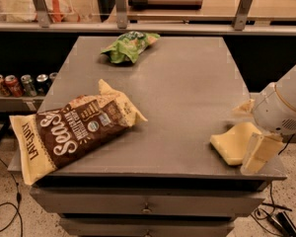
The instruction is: Move sponge near green rice chip bag
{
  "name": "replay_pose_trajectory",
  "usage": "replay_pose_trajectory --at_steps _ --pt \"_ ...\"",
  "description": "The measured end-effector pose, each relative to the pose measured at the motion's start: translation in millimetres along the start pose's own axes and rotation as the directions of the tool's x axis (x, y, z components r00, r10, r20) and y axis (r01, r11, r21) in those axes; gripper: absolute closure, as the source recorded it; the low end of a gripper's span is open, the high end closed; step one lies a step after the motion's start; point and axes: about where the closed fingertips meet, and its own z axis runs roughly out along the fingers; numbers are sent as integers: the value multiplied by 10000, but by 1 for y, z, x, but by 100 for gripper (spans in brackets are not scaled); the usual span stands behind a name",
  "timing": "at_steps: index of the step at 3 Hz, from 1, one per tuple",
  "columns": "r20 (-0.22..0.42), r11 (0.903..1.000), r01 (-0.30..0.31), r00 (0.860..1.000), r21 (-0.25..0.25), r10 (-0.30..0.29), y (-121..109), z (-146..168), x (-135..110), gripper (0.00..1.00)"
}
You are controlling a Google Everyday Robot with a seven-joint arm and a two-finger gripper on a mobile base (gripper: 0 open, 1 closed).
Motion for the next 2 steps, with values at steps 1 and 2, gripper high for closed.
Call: replay_pose_trajectory --at_steps 1,2 --pt "-141 10000 -98 9999 -15 98 0 2 7 41" --pt "-250 9999 -142 9996 -5 142 -1 1 11 64"
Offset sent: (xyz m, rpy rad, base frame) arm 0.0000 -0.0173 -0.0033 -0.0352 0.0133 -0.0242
